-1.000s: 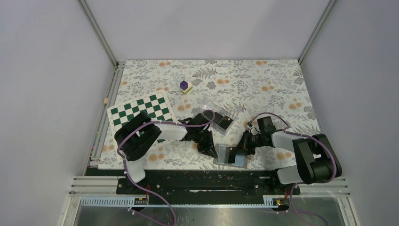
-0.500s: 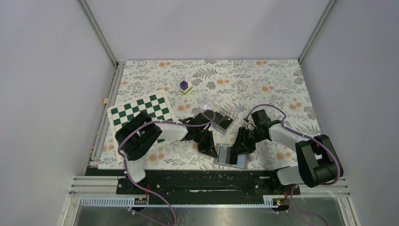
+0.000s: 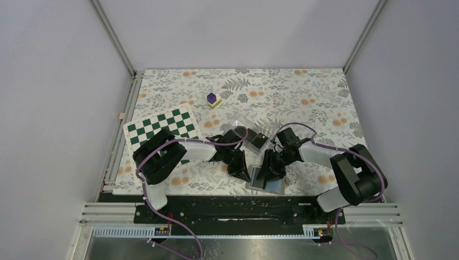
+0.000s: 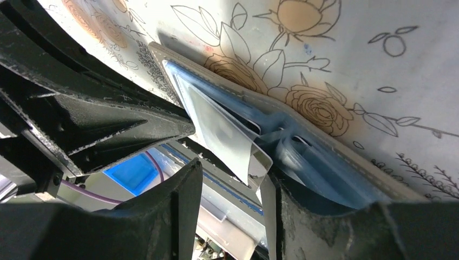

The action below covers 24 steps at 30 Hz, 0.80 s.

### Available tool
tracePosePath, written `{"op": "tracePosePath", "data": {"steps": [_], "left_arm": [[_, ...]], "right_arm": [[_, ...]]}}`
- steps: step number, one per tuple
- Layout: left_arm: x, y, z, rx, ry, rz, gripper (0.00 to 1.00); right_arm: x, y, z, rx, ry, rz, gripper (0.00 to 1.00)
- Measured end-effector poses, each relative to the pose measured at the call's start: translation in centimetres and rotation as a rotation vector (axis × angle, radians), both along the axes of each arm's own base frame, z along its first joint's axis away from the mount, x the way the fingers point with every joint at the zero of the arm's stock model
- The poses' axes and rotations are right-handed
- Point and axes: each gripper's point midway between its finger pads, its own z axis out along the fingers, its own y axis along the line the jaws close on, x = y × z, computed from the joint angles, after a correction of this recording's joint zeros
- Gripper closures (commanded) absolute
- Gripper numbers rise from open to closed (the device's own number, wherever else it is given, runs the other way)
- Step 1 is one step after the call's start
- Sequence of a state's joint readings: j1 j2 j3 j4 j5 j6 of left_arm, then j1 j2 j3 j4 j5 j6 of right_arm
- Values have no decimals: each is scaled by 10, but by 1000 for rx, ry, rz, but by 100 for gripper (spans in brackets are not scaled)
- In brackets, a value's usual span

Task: Put the credit cards into the card holder
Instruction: Insert the credit card into the card holder, then close the card holder at the corner of the board.

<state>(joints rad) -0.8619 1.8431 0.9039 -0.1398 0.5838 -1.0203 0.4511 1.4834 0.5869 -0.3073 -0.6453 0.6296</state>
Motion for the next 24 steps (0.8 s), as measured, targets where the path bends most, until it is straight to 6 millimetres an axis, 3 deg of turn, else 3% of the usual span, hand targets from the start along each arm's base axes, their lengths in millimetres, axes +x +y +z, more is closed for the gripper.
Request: {"op": "tracePosePath", "data": {"steps": [5,9,15,21,24], "left_arm": [[-1,1,0,4,2,0,100],[-1,3,1,12,-1,3,99],[4,5,7,21,-72,12,69],[18,10,27,-14,-170,58,59],[26,14,26,-32,-183,88,57]], "right_arm": [[0,8,-1,-13,41,1,49],[0,10,0,-27,56,13,42],[4,12,8,-59,-7,69,29],[10,5,20,-97,-88,106,25],[8,-3,16,-137,-89,116,29]]}}
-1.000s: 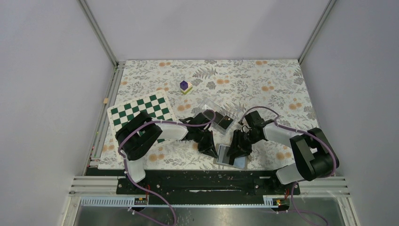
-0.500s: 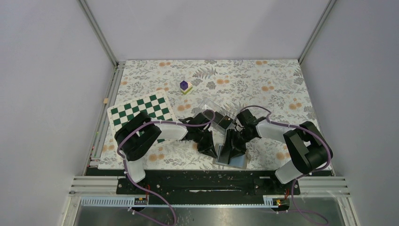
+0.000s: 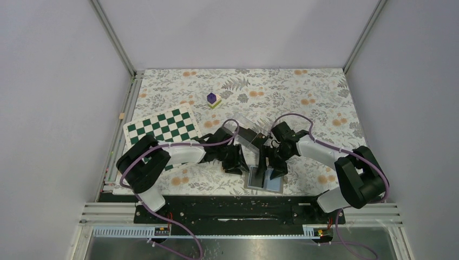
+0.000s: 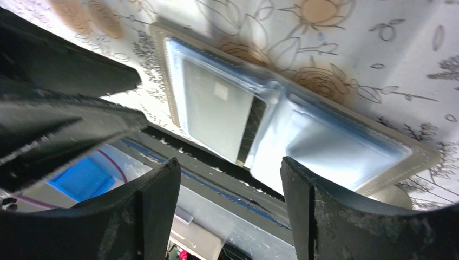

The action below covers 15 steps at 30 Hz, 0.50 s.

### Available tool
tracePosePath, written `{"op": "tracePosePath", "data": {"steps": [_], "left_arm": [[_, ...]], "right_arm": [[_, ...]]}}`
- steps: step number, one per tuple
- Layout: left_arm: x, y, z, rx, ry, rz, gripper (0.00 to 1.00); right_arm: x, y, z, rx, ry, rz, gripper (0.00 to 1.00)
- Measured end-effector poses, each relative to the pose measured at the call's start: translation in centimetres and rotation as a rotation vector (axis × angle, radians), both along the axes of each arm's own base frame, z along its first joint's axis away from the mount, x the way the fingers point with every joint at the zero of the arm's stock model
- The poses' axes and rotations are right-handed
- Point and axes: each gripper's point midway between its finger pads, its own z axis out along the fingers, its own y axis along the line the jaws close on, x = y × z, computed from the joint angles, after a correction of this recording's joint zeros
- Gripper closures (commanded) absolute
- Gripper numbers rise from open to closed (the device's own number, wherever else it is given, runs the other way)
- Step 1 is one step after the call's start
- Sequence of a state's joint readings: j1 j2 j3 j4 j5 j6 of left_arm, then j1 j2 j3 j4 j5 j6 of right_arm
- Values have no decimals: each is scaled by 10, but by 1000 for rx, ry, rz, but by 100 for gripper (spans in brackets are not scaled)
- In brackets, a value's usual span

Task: Put the credit cards into the card holder
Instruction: Close the card holder at the corner of the board.

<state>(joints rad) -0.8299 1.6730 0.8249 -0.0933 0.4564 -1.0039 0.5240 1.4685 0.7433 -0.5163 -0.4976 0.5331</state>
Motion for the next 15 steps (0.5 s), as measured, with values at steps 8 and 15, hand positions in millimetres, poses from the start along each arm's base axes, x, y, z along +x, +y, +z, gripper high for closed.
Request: {"op": "tracePosePath", "data": {"steps": [8,15], "left_arm": [[5,-4,-16,-69,51,29,57],[10,-16,-14,-140,52,18,60]], "right_arm": [[-2,-17,-15,-103,-4,10,68],[-6,-21,-26,-133,35,16,77]]}}
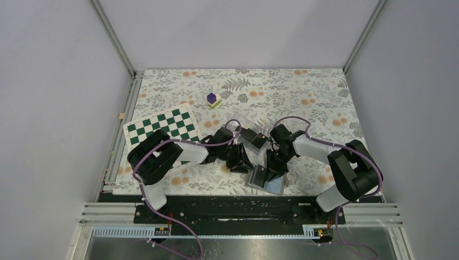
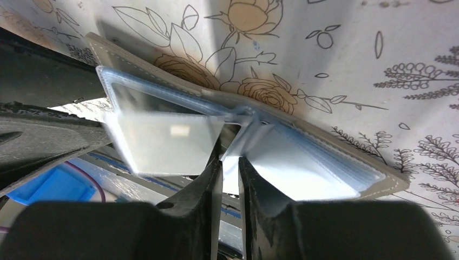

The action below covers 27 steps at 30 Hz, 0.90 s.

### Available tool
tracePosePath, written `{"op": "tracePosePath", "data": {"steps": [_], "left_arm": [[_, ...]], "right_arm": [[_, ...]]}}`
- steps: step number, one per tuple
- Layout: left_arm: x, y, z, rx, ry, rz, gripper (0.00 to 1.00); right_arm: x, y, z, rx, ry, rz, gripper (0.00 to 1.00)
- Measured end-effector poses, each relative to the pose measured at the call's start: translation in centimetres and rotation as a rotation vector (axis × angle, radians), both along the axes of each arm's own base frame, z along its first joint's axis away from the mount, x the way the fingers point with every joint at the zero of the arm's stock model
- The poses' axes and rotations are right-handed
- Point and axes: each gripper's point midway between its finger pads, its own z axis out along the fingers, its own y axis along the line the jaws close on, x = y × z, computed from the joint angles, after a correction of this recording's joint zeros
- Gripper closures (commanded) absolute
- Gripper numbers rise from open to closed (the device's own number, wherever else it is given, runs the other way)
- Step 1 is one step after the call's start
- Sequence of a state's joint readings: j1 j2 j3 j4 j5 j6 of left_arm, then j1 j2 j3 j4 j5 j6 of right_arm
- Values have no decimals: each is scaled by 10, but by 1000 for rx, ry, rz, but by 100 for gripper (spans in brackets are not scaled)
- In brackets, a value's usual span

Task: Put the credit cards into the card holder
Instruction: Close the card holder at the corner of the board.

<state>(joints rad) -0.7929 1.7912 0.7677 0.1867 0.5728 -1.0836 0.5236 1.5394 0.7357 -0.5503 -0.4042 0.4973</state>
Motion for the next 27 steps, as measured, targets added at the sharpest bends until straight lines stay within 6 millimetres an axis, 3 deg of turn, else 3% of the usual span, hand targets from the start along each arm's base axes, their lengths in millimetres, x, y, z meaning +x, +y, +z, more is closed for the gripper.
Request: {"op": "tracePosePath", "data": {"steps": [8,14,18,23,27], "left_arm": [[2,-4,5,-78,-33,21,65],[3,-20,37,-213,-67,6,70],[-12,-33,52,-276,-72,-46,70],[-22,-36,50,-255,-54,-78,72],[-23,-33,42,-202,-41,-84,94]], "right_arm": [[0,-1,-1,-1,7,1,79],[-2,-1,-2,-2,15,2,79],[-2,-1,-2,0,17,1,79],[-2,-1,-2,3,20,1,79],[-2,0,-1,6,24,1,78]]}}
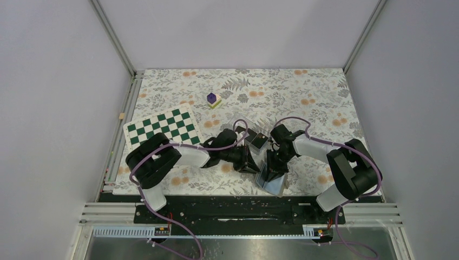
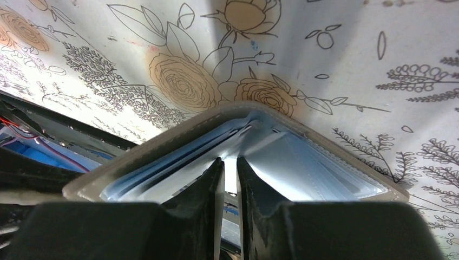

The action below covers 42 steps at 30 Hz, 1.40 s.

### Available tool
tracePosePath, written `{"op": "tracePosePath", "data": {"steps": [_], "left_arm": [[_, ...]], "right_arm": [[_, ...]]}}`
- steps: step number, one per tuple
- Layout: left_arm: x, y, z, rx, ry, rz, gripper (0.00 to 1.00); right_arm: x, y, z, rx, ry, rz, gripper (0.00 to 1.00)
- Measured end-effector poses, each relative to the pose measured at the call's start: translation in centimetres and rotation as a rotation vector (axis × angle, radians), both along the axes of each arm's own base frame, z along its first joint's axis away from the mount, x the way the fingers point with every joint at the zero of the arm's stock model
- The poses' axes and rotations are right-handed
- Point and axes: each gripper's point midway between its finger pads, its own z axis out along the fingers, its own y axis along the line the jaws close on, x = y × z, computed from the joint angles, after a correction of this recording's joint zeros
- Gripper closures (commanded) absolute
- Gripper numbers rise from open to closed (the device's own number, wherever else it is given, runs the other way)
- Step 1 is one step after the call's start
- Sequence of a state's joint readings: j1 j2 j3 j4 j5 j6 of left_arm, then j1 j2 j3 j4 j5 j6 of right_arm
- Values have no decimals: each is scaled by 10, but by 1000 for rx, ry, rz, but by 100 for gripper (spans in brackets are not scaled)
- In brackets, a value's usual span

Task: Put the credit cards into the card holder
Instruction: Close the card holder at the corner of the board.

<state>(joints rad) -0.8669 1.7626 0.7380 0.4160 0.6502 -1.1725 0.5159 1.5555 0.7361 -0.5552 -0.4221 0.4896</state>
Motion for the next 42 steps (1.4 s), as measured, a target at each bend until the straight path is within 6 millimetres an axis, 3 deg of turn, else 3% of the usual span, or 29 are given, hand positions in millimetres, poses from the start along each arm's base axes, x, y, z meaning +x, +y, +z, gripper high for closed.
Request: {"op": "tracePosePath", "data": {"steps": [2,5,11,18,25,29,34,42], "left_arm": [[3,1,-3,40,-5,-3,100],[8,5,-5,120,-38,-1,100],[9,36,-8,292,-93,38,100],[9,79,-1,465,-147,106,100],[11,112,3,639,-156,150,100],[17,116,16,707,-177,164,100],[25,106,25,787,-220,140,100],[14,99,7,884,-215,67,100]], "right_arm": [[0,1,0,5,2,1,77],[-1,1,1,7,4,3,72],[10,8,13,36,-43,6,56],[30,23,32,96,-96,19,55],[35,31,23,108,-60,29,55],[41,37,23,124,-68,39,55],[40,42,16,137,-53,56,54],[36,45,20,152,-43,62,55]]}}
